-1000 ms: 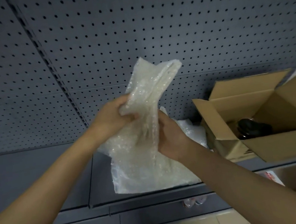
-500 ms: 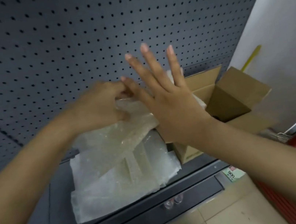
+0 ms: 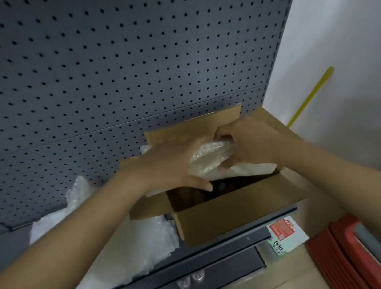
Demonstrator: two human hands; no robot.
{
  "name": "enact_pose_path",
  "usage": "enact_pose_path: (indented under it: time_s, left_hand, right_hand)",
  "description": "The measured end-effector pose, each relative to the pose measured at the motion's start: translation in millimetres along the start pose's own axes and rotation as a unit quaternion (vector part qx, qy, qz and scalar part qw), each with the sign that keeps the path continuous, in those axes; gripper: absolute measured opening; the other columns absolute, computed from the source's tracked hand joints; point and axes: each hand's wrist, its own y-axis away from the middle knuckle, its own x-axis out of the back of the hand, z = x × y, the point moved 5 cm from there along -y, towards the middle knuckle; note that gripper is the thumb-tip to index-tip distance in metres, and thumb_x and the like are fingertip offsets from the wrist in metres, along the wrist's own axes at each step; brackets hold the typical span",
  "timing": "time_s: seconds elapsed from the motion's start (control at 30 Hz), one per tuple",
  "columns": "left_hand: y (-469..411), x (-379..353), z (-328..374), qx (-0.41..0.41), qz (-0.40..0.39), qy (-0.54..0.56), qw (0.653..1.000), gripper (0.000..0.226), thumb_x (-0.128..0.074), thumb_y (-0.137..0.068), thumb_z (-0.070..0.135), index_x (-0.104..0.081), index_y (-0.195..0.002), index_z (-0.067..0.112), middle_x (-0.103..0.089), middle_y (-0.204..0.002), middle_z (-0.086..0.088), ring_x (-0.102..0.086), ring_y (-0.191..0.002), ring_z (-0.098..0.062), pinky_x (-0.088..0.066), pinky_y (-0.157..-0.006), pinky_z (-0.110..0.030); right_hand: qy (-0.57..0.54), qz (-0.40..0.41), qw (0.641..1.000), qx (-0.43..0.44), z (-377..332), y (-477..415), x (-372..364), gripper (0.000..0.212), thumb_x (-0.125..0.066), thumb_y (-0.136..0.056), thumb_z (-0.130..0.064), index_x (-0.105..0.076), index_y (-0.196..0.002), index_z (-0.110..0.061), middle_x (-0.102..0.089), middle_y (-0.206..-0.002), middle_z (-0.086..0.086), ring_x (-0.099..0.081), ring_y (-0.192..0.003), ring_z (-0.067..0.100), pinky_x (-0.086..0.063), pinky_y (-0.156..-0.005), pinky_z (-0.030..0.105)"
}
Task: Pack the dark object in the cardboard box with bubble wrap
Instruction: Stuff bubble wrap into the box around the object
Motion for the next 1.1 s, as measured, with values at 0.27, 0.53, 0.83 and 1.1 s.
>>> enact_pose_path:
  time_s: [0.27, 0.53, 0.83, 1.1]
  left_hand:
    - [-35.0, -48.5, -25.6, 0.036, 0.024, -0.057, 0.997, 0.045, -0.053, -0.095, 0.037, -0.039, -0.137, 0.034, -0.054, -0.134, 0.001, -0.05, -0.121, -0.022, -0.039, -0.099, -0.038]
    - [-56.0, -69.1, -35.7, 0.019, -0.03, 0.039, 0.999, 0.042, -0.048, -0.092, 0.049, -0.043, -0.133, 0.041, -0.061, -0.118, 0.005, -0.057, -0.103, -0.015, -0.048, -0.086, -0.037]
    - [-76.1, -97.3, -34.8, 0.069, -0.121, 0.094, 0.986, 0.041, -0.06, -0.086, 0.048, -0.053, -0.121, 0.03, -0.061, -0.097, 0.006, -0.058, -0.084, -0.012, -0.045, -0.066, -0.028]
    - [-86.2, -102.8, -36.9, 0.112, -0.115, 0.047, 0.986, 0.039, -0.061, -0.088, 0.042, -0.047, -0.119, 0.025, -0.06, -0.096, 0.004, -0.056, -0.081, -0.013, -0.043, -0.065, -0.027]
  right_hand:
    - [-0.077, -0.171, 0.979, 0.08, 43.3, -11.9, -46.8, 0.057, -0.064, -0.081, -0.051, -0.047, -0.131, -0.03, -0.053, -0.115, -0.015, -0.05, -0.102, 0.004, -0.035, -0.076, 0.013]
    - [-0.122, -0.33, 0.936, 0.006, 77.9, -25.3, -69.8, 0.054, -0.064, -0.084, -0.042, -0.046, -0.133, -0.031, -0.049, -0.119, -0.017, -0.048, -0.113, 0.007, -0.04, -0.088, 0.017]
    - [-0.11, -0.398, 0.911, 0.016, 94.1, -37.5, -122.5, 0.046, -0.067, -0.077, -0.044, -0.055, -0.119, -0.032, -0.056, -0.107, -0.014, -0.055, -0.109, 0.014, -0.044, -0.097, 0.035]
    - [-0.174, -0.386, 0.906, 0.001, 108.3, -41.0, -144.2, 0.047, -0.069, -0.074, -0.054, -0.051, -0.116, -0.042, -0.054, -0.113, -0.014, -0.055, -0.108, 0.015, -0.045, -0.098, 0.037]
